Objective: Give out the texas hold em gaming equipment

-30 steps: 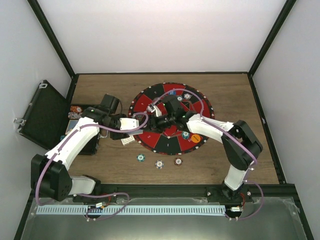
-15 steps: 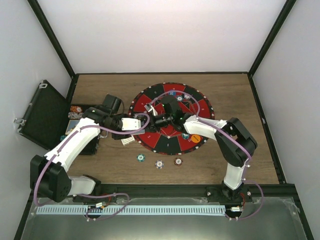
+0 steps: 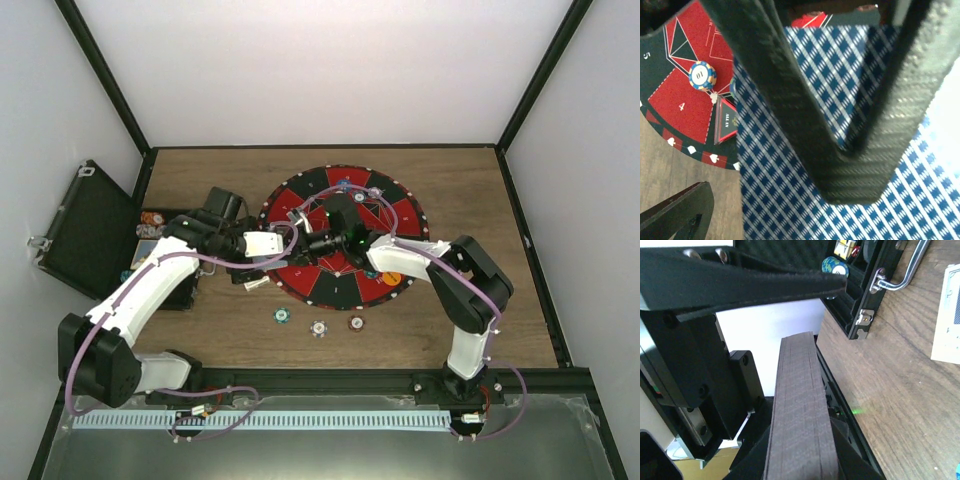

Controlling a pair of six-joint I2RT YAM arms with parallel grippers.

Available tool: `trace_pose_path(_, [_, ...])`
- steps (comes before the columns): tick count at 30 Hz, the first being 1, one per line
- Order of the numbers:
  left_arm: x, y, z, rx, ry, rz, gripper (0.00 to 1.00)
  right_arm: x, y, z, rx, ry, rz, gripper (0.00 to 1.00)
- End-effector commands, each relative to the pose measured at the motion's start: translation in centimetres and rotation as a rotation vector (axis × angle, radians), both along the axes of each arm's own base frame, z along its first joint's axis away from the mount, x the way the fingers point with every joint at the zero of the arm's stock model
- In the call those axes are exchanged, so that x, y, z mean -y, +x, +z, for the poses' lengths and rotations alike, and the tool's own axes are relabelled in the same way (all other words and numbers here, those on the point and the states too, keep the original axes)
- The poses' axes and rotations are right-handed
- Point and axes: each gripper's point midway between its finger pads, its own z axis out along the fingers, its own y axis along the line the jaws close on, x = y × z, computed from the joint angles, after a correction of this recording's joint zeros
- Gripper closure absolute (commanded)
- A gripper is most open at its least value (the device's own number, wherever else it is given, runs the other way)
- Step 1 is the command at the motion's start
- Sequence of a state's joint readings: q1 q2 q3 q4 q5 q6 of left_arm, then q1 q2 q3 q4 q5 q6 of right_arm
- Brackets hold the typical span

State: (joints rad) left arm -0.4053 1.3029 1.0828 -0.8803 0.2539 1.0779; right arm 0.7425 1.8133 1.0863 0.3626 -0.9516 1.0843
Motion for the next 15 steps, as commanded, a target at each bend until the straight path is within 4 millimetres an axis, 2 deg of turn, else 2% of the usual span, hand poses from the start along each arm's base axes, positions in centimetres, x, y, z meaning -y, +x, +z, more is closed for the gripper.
trace_pose_path(1, [1.4, 0.3, 2.6, 0.041, -0.094, -0.004, 0.00, -0.4, -1.0, 1.9, 0.034, 0.066, 0.051, 0.97])
trace_pose_path(6, [2.1, -0.8, 3.8, 0.009, -0.148, -0.050, 0.00, -0.3, -1.3, 2.3, 0.030, 0.091, 0.056, 0.98])
trace_pose_path(12, [2.7, -2.2, 4.4, -0.050, -0.208, -0.100, 0.08, -0.2, -1.6, 3.2, 0.038, 0.115, 0.065, 0.98])
trace_pose_path(15, [2.6, -2.5, 4.1, -0.067, -0.210, -0.109, 0.13, -0.1, -1.8, 3.5, 0.037, 0.127, 0.071, 0.98])
